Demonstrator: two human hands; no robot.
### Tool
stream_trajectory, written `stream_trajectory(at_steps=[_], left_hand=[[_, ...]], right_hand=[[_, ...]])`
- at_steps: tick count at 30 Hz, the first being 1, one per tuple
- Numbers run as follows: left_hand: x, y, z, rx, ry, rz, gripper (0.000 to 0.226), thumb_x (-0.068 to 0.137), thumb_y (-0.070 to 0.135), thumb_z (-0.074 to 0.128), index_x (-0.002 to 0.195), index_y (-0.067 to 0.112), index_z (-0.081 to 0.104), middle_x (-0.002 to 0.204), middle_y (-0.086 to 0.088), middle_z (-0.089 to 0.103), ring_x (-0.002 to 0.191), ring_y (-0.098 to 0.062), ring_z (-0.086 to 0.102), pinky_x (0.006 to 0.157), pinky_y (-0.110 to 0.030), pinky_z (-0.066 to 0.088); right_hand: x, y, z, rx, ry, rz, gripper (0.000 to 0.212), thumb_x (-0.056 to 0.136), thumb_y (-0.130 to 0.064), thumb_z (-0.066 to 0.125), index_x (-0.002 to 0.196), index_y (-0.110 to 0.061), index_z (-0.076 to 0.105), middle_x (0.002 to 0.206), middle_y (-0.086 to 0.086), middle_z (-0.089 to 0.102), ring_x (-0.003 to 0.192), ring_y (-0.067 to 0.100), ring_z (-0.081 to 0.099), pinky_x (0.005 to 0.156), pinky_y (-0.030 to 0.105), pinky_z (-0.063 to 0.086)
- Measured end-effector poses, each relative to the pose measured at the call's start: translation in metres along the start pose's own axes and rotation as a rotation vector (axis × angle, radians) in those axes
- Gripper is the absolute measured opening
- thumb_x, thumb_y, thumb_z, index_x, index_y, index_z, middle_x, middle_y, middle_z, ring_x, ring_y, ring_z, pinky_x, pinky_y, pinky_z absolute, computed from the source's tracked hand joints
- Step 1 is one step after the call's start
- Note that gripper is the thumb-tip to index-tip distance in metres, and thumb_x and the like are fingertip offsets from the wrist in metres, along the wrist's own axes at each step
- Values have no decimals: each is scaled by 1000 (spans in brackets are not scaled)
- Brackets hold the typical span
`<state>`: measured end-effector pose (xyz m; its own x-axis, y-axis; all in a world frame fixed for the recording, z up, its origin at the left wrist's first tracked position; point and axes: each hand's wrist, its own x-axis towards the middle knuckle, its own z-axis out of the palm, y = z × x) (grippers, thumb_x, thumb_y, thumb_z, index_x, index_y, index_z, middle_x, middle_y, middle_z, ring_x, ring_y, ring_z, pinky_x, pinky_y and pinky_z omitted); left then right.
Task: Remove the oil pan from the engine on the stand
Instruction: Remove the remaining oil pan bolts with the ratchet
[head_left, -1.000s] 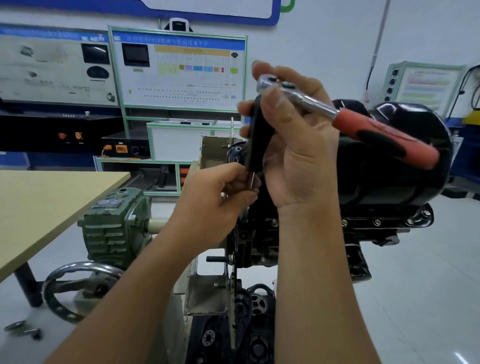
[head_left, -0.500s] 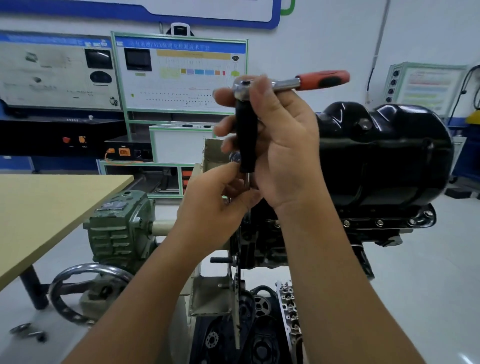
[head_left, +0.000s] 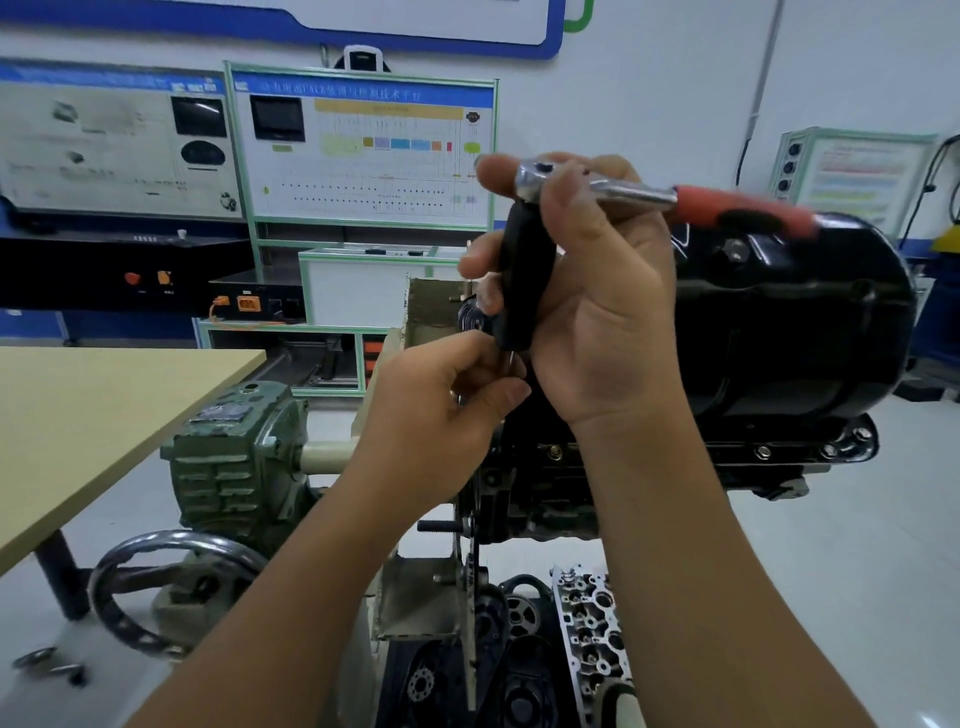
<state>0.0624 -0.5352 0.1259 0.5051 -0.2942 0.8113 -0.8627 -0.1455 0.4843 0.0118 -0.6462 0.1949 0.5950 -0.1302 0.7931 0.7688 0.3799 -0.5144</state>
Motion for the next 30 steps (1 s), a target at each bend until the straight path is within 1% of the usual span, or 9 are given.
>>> stream_trajectory(at_steps=[3,5,9,12,14,17,19,25,30], left_hand=[[0,2,4,-3,47,-9,15,80,8,86,83,6,72,74,5,70,67,-8,64,67,-27,55],[1,1,4,-25,55,10,17,81,10,86,88,1,74,77,-2,73,68,-12,66,69,-37,58],[-1,3,-2,-175,45,44,20,88,12,71,100,-5,72,86,-12,75,81,-33,71,71,-51,58],[-1,2,0,-156,99,12,19,84,9,73,97,-5,72,86,-11,75,79,-30,71,72,-51,58],[0,2,3,-134,116,13,19,83,10,75,95,-4,72,84,-10,75,76,-26,71,71,-48,58],[3,4,4,-138,110,16,21,84,13,73,94,-5,70,82,-13,73,74,-29,69,70,-49,57],[5,4,2,-144,79,18,22,84,13,72,96,-5,69,83,-17,71,78,-36,68,71,-52,57],[5,5,0,-104,75,33,6,82,13,70,84,16,65,73,-12,67,69,-36,65,64,-49,55],[6,-1,-8,-105,-57,16,10,87,-1,75,92,-6,69,80,-16,72,74,-33,70,71,-49,58]], right_hand=[[-2,1,-1,-19,8,-62,14,96,-5,62,100,-12,51,103,16,72,67,30,66,52,31,49],[-3,1,2,-20,3,-48,8,99,-11,59,103,-10,52,104,18,72,68,30,67,52,31,49],[-2,2,6,-38,25,43,20,104,-25,50,102,-7,59,107,20,72,64,28,65,54,33,47],[-3,0,6,-77,-1,-3,9,96,-14,65,98,-11,58,104,22,70,63,29,65,53,32,49],[-4,1,5,-82,4,-51,20,91,-9,70,99,-12,51,102,23,69,64,30,66,52,31,49],[-4,2,8,-53,21,-27,10,99,-16,60,101,-9,53,100,21,72,64,30,67,51,30,47],[-4,2,9,-36,64,39,18,103,-26,54,98,-9,59,100,21,73,60,29,64,50,29,46],[-6,8,14,-59,75,-45,21,92,-15,71,102,-8,54,95,28,67,60,28,63,50,29,48],[-6,6,14,-77,48,19,21,103,-28,52,93,-11,60,88,16,73,56,27,60,49,31,40]])
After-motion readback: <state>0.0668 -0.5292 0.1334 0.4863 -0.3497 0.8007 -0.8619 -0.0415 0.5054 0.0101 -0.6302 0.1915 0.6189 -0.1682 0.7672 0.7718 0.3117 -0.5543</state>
